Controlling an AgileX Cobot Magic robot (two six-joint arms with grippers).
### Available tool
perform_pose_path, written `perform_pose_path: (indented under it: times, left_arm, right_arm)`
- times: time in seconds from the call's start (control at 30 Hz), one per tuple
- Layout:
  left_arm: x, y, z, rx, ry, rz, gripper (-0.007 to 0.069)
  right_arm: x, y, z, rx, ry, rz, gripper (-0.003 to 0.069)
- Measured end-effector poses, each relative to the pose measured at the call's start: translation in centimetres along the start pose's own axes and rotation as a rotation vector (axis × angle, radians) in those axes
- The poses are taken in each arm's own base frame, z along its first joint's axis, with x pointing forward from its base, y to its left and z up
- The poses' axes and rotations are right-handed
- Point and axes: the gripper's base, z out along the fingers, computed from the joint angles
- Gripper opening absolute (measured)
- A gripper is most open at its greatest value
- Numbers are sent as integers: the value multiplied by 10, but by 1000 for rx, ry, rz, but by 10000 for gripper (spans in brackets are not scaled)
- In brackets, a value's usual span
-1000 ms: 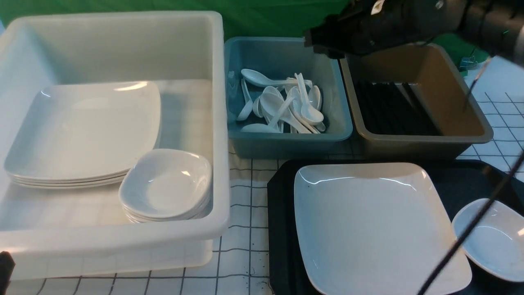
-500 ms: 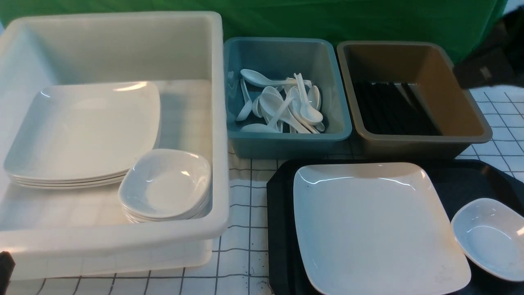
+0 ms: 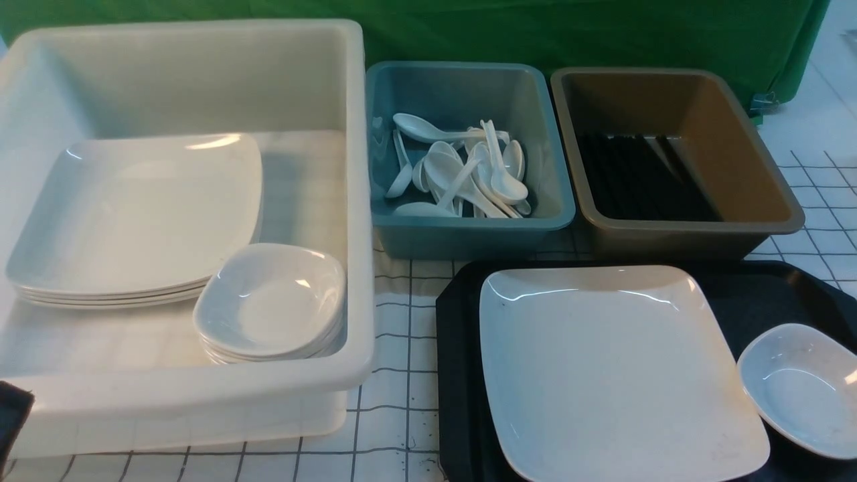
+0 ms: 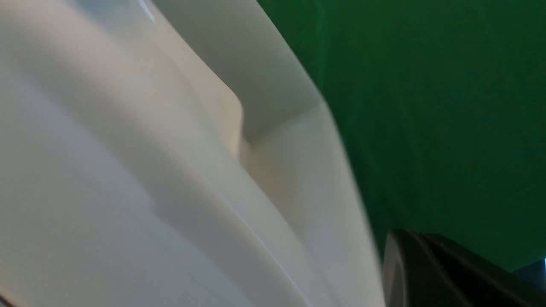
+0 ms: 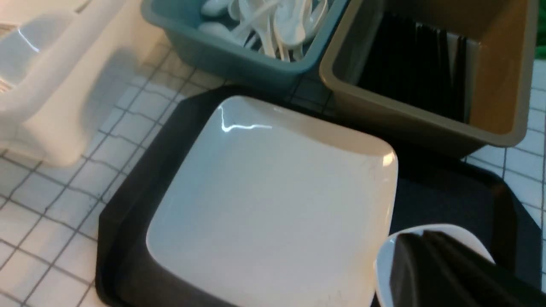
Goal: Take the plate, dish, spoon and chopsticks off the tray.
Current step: Use the left arm to grab a plate from the dinner plate
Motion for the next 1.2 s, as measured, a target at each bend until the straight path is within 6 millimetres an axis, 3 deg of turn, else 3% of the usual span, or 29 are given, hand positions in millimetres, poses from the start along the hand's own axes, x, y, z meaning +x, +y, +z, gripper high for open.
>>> perform_pose_path:
  times: [0.07, 0.2, 0.4, 0.53, 0.63, 0.67, 0.8, 0.97, 1.0, 1.1, 1.2]
  left_arm:
    - [-1, -1, 0, 13, -8, -124, 21]
    - [-7, -3, 0, 40, -76, -142, 21]
    - [-20, -8, -3, 100, -222, -107, 21]
    - [-22, -22, -5, 123, -176, -80, 21]
    - [-31, -61, -14, 183, -128, 26, 21]
    - [-38, -88, -20, 185, -81, 117, 21]
    - [-54, -144, -21, 60, 96, 305, 21]
    - [-65, -177, 8, -132, 351, 499, 21]
    - [-67, -183, 25, -160, 434, 557, 21]
    - [-61, -187, 67, -161, 635, 593, 21]
    - [-48, -184, 94, -109, 816, 547, 21]
  right_arm:
    - [14, 0, -4, 3, -61, 5, 17]
    - [35, 1, -6, 5, -129, 16, 18]
    - [43, 1, -4, 9, -116, 11, 29]
    - [42, 1, -4, 13, -128, 8, 31]
    - [36, 1, -10, 15, -155, 8, 34]
    - [32, 0, -14, 25, -176, 0, 34]
    - [24, -8, -18, 106, -173, -70, 35]
    - [27, -16, -15, 192, -66, -123, 36]
    - [30, -18, -15, 218, -28, -125, 36]
    - [35, -24, -17, 275, 27, -132, 15]
    - [37, -28, -18, 320, 57, -126, -1]
